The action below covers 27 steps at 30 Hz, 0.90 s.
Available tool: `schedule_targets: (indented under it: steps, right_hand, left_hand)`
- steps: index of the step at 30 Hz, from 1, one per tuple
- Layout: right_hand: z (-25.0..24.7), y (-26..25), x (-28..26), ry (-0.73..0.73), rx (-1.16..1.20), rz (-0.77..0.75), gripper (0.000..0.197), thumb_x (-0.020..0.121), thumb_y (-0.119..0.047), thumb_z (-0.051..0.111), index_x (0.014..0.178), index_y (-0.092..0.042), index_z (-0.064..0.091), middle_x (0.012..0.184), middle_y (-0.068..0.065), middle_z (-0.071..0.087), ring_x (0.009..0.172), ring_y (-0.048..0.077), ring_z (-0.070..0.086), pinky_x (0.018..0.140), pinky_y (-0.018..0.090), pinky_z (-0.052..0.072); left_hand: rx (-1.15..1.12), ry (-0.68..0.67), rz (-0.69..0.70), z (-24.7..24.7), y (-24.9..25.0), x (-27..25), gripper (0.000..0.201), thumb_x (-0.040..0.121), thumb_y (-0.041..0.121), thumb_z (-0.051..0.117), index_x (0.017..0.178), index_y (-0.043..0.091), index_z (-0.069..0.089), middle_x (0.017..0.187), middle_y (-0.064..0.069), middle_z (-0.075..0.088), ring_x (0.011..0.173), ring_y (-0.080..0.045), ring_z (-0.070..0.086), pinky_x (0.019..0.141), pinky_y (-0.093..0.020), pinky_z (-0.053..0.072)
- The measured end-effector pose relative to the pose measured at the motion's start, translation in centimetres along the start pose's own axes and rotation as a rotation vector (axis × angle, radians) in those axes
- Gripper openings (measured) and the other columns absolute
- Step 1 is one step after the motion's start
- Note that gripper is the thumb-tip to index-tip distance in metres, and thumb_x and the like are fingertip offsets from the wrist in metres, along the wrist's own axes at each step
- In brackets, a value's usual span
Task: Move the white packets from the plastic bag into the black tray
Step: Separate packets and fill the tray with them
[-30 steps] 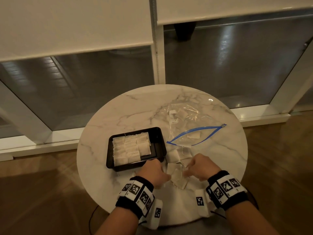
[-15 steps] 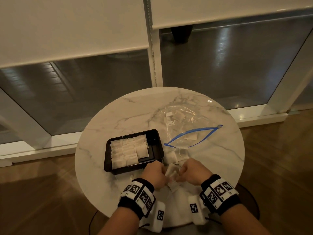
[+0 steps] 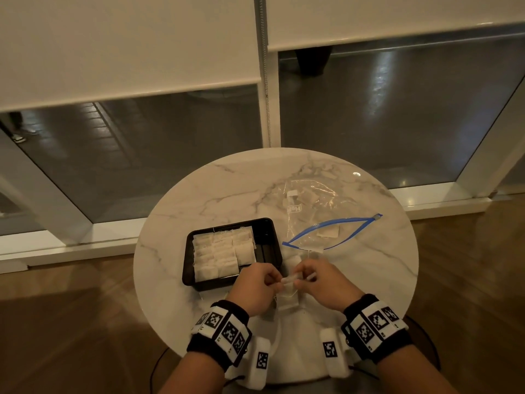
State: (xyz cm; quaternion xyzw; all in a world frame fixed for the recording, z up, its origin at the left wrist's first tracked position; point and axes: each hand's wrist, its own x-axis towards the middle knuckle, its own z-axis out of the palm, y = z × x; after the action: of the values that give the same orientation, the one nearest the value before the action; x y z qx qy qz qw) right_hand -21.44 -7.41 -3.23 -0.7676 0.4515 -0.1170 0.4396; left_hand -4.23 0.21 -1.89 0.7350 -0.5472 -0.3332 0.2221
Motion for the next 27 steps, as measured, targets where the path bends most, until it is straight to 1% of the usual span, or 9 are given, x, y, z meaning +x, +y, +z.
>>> schedule_targets:
  steps: [3,10,13,16,18,20,22,24,27]
  right_hand:
    - [-0.1,0.1,0.1,0.036,-0.006,-0.033,0.012,0.092,-0.021,0.069,0.084,-0.030,0.069,0.081,-0.009,0.065,0.077,0.004,0.060,0.076,0.023,0.049]
    - [-0.4,0.2,0.2,0.128,0.060,-0.028,0.012,0.093,-0.020,0.067,0.083,-0.024,0.072,0.082,-0.007,0.070,0.079,0.005,0.063,0.074,0.020,0.049]
    - [-0.8,-0.1,0.2,0.179,0.159,-0.001,0.011,0.093,-0.018,0.067,0.084,-0.020,0.072,0.078,-0.002,0.071,0.071,0.009,0.065,0.065,0.024,0.053]
    - [-0.9,-0.8,0.1,0.170,0.334,0.008,0.007,0.093,-0.014,0.068,0.087,-0.017,0.071,0.084,0.006,0.071,0.071,0.015,0.068,0.059,0.024,0.055]
    - [-0.9,-1.4,-0.1,0.163,0.452,0.011,0.004,0.092,-0.010,0.069,0.090,-0.012,0.071,0.090,0.012,0.071,0.071,0.019,0.070,0.062,0.030,0.059]
    - [-0.8,-2.1,-0.1,0.154,0.539,0.018,0.003,0.091,-0.006,0.069,0.094,-0.006,0.070,0.096,0.018,0.070,0.074,0.029,0.073,0.069,0.039,0.062]
    - [-0.6,-2.6,0.0,0.153,0.611,0.029,0.008,0.090,-0.002,0.070,0.097,0.000,0.068,0.100,0.025,0.068,0.079,0.040,0.073,0.074,0.045,0.063]
    - [-0.4,-3.1,0.1,0.144,0.669,0.030,0.011,0.089,0.001,0.070,0.098,0.004,0.066,0.103,0.030,0.066,0.077,0.038,0.073,0.074,0.045,0.063]
    - [-0.2,-3.8,-0.1,0.103,0.680,0.018,0.014,0.089,0.000,0.070,0.100,0.004,0.065,0.102,0.027,0.068,0.074,0.029,0.074,0.069,0.036,0.062]
  left_hand:
    - [-0.030,0.026,0.008,-0.3,-0.1,-0.2,0.004,0.094,0.023,0.069,0.096,0.026,0.070,0.084,0.008,0.070,0.079,-0.005,0.065,0.073,-0.020,0.053]
    - [-0.062,0.090,-0.033,-1.7,-1.2,-0.5,0.005,0.096,0.019,0.067,0.097,0.021,0.071,0.073,0.010,0.064,0.067,-0.001,0.060,0.059,-0.011,0.045]
    - [-0.055,0.080,-0.071,-2.4,-2.1,-0.8,0.004,0.095,0.020,0.067,0.097,0.022,0.071,0.076,0.008,0.067,0.070,-0.003,0.063,0.063,-0.014,0.048]
    - [-0.066,0.119,-0.084,-2.7,-2.5,-0.9,0.011,0.094,0.025,0.070,0.104,0.024,0.072,0.087,0.011,0.071,0.080,0.002,0.064,0.066,-0.011,0.047]
    - [-0.093,0.182,-0.076,-2.8,-2.4,-0.9,0.011,0.094,0.028,0.069,0.103,0.025,0.074,0.090,0.012,0.072,0.083,0.002,0.065,0.072,-0.015,0.052]
    - [-0.160,0.247,-0.048,-3.1,-2.0,-0.8,0.016,0.097,0.033,0.064,0.093,0.024,0.076,0.083,0.009,0.074,0.079,-0.004,0.068,0.076,-0.027,0.058]
    - [-0.281,0.265,-0.014,-3.4,-1.4,-0.8,0.024,0.100,0.038,0.059,0.092,0.023,0.076,0.083,0.006,0.075,0.076,-0.007,0.070,0.067,-0.027,0.057]
    - [-0.419,0.251,0.026,-3.6,-0.7,-1.1,0.020,0.100,0.034,0.060,0.097,0.021,0.075,0.087,0.004,0.076,0.075,-0.009,0.071,0.061,-0.019,0.053]
    - [-0.527,0.290,0.078,-3.5,-0.5,-1.0,0.010,0.096,0.015,0.066,0.092,0.017,0.075,0.087,-0.001,0.076,0.079,-0.014,0.072,0.066,-0.021,0.056]
